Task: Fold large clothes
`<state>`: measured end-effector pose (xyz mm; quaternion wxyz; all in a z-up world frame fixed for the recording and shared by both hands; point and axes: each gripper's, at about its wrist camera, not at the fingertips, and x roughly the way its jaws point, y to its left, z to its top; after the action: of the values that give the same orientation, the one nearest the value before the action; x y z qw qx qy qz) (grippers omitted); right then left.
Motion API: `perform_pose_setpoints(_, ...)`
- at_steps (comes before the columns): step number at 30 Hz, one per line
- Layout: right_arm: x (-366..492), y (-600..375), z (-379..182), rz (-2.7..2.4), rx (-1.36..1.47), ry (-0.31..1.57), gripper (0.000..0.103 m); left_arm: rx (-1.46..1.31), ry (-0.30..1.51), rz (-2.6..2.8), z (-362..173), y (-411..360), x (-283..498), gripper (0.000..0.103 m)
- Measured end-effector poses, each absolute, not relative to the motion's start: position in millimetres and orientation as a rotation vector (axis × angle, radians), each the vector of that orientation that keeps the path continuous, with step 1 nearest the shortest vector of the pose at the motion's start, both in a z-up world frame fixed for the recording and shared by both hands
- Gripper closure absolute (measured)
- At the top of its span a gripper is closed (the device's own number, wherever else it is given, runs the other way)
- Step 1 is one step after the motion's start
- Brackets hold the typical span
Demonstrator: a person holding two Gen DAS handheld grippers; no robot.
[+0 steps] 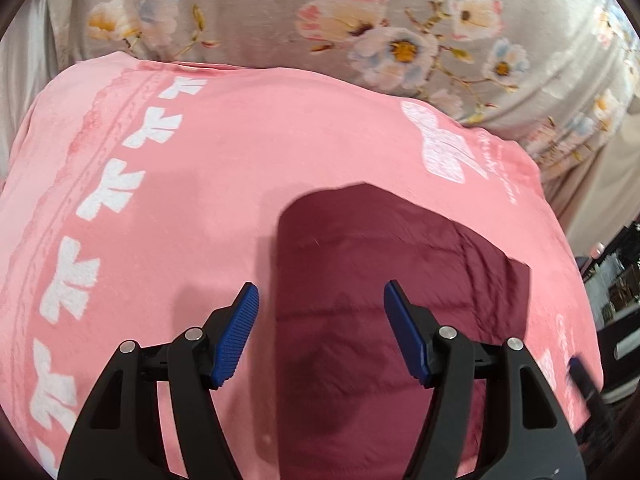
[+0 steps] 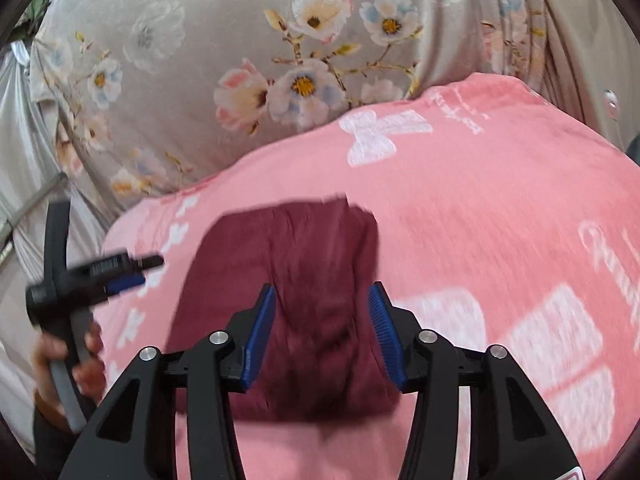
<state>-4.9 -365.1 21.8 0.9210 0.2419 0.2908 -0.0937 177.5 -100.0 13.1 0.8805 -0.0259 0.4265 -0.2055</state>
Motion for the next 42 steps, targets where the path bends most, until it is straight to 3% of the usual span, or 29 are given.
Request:
perform_pose_setpoints(10,113.3,-400.5,-23.6,-0.29,0.672,0.803,0.048,-0.031,0.935,-0.398,3.1,-136.9,222.3,0.04)
perform_pose_setpoints(11,121.5,-400.9,-29.2,-0.281,0.665,0.832,0.057,-0.025,0.939,-0.401,1.8,-142.8,225.3,0.04)
perform_pose_setpoints(12,126.5,-399.9,-30.9,-0.265,0.651,0.841,0.083,-0.017,0.944,-0.402,0.4,-150.3,229.1,0.04)
perform_pose_setpoints(13,129.2,-399.2,-30.3,-0.26,0.642,0.842,0.094,-0.01,0.948,-0.402,-1.3,-158.3,233.5,0.04)
perform_pose_setpoints(15,128.7,-395.3,-19.7,-0.254,0.606,0.796,0.098,0.004,0.959,-0.403,-6.5,-171.7,241.3,0.04)
perform_pose_setpoints(19,130.0,-387.3,-26.8,-0.346,0.478,0.796,0.099,0.04,0.98,-0.379,-26.2,-193.0,251.8,0.04)
perform_pose_setpoints(30,129.9,-396.3,-88.1,-0.374,0.47,0.807,0.099,0.12,0.887,-0.344,-57.0,-211.9,246.7,0.018)
perform_pose_setpoints(42,132.6,-389.0,-99.6,-0.387,0.437,0.786,0.098,0.174,0.806,-0.301,-70.5,-222.1,240.0,0.012)
